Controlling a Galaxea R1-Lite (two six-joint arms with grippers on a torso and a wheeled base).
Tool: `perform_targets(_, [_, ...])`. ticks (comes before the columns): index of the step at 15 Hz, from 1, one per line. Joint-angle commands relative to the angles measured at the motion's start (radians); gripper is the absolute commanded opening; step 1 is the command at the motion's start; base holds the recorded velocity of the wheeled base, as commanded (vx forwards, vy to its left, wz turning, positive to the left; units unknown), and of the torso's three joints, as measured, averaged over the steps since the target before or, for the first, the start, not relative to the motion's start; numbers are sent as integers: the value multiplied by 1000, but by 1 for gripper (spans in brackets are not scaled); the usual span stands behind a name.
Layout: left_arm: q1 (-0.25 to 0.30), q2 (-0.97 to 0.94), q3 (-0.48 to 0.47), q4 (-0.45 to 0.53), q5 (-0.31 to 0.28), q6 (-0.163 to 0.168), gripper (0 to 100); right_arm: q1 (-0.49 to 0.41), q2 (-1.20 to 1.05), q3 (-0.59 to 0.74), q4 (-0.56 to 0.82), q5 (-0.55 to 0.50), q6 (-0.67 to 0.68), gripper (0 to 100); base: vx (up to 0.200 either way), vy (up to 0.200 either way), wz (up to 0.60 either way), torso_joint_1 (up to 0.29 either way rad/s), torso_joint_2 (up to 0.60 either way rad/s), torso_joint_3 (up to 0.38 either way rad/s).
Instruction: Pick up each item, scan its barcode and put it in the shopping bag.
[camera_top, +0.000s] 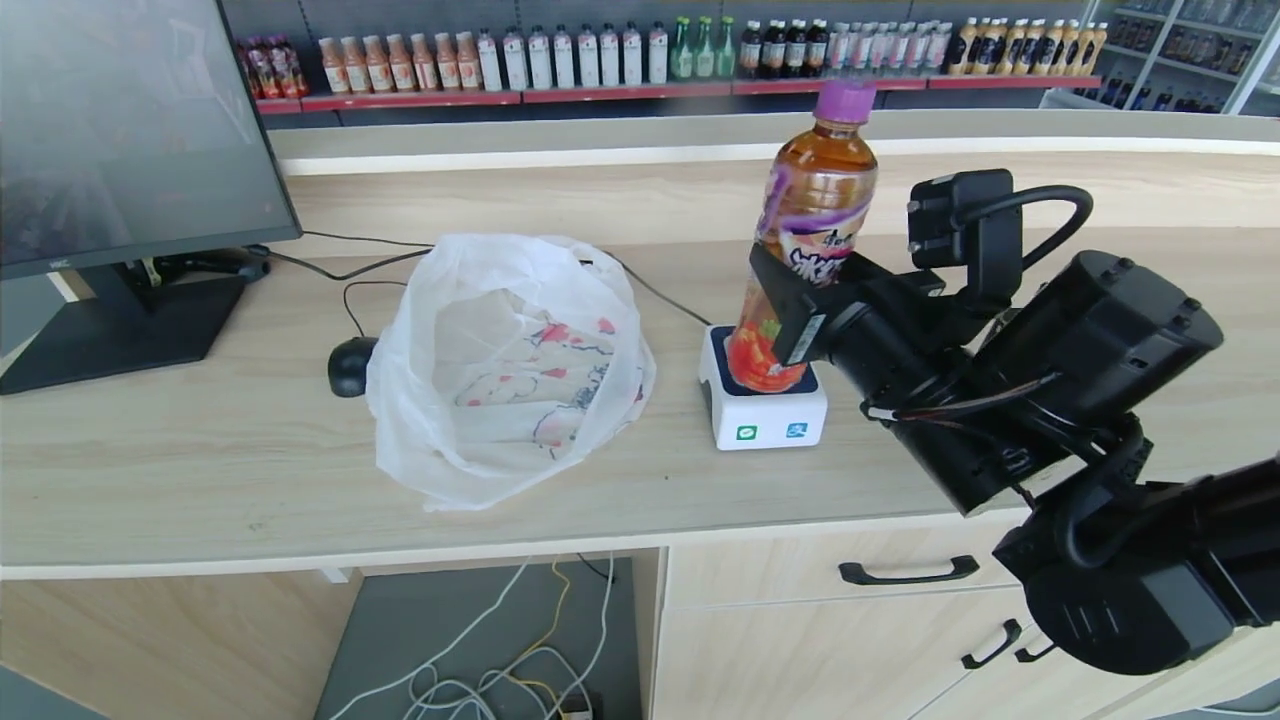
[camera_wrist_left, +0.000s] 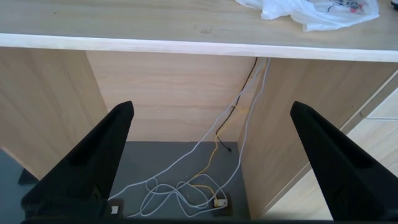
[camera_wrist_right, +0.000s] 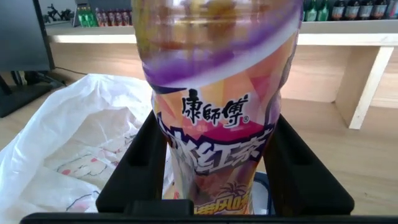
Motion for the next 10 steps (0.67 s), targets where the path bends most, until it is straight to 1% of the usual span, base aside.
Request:
perform_targets(1, [1, 0, 0, 0, 0, 0, 100, 12, 7, -36, 8, -5, -4, 0, 0, 0, 0, 0, 0, 0])
perform_targets(3, [1, 0, 0, 0, 0, 0, 100, 10, 10, -55, 8, -47, 2, 0, 0, 0, 0, 0, 0, 0])
perform_targets(6, [1, 0, 0, 0, 0, 0, 100, 12, 12, -76, 5, -43, 51, 0, 0, 0, 0, 0, 0, 0])
perform_targets(8, [1, 0, 0, 0, 0, 0, 100, 30, 12, -122, 5, -43, 79, 0, 0, 0, 0, 0, 0, 0])
perform_targets(10, [1, 0, 0, 0, 0, 0, 100, 43, 12, -151, 8, -30, 197, 0, 0, 0, 0, 0, 0, 0])
